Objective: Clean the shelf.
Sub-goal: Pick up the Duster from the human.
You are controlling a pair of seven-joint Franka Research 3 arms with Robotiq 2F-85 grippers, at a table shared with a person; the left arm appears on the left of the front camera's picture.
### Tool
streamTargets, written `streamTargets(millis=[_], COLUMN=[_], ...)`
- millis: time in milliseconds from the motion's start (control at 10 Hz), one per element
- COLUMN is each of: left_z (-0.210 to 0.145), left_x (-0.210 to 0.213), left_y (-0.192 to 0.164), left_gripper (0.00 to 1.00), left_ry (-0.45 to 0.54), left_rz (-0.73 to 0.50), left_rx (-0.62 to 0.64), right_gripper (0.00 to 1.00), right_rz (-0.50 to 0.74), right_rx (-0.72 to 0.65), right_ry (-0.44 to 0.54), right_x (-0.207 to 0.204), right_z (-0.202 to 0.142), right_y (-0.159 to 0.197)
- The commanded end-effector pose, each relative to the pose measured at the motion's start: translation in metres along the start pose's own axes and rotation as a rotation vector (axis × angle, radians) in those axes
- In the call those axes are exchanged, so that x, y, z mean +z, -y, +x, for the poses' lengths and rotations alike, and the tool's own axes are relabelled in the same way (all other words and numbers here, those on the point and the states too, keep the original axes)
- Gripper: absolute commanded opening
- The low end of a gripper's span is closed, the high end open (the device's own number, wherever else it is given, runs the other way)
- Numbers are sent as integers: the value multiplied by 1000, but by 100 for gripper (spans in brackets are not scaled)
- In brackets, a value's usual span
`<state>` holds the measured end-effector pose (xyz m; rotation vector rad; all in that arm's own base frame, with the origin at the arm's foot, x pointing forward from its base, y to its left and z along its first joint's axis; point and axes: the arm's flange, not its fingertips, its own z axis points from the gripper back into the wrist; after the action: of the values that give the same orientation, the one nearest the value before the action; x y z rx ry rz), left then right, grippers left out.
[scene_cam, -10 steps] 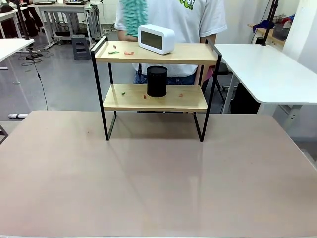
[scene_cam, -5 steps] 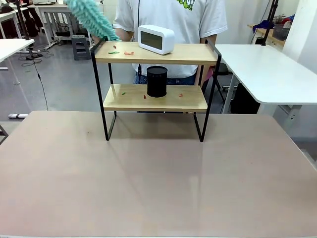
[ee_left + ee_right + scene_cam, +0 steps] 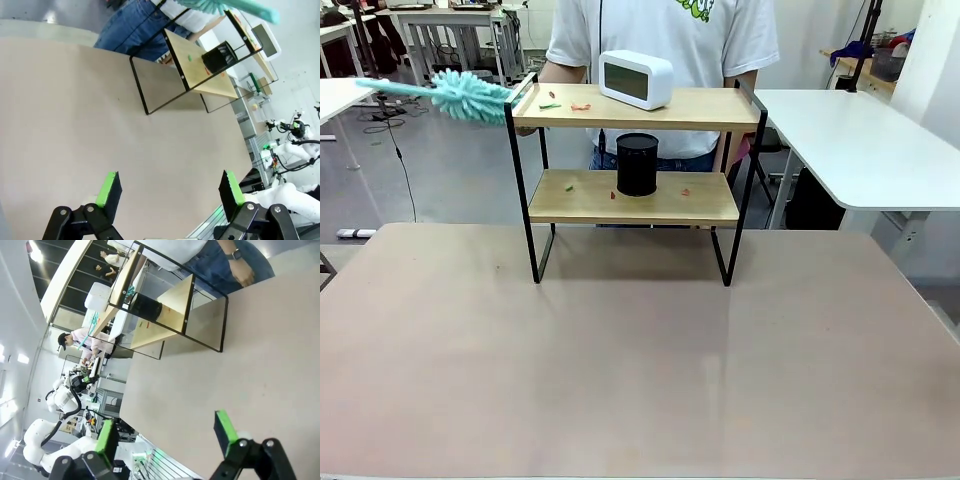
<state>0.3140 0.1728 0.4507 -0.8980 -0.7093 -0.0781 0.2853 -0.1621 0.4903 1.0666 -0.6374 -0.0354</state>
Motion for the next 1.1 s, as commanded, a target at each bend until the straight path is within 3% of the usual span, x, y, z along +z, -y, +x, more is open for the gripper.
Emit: streamTargets(millis=[0,300,500,700,1000], left_z=[20,127,178,201,214], left_x=[-12,-35,-77,-117,-151], left_y=[-1,-1,-22,-31,-31], left_gripper=[100,100,100,100,100], left_ry=[-93,-179,-247,-314,-337], left_rz=[-79,-192,-176,-233,-316], left_rx=[151,410,521,585,625], right_gripper=[100,100,100,100,100], right_rz=[16,16,16,16,16], right_rx=[29,29,29,29,29], right_ry=[17,17,17,17,17], right_x=[0,0,0,0,0], right_z=[3,3,3,3,3], right_y=[0,0,0,0,0])
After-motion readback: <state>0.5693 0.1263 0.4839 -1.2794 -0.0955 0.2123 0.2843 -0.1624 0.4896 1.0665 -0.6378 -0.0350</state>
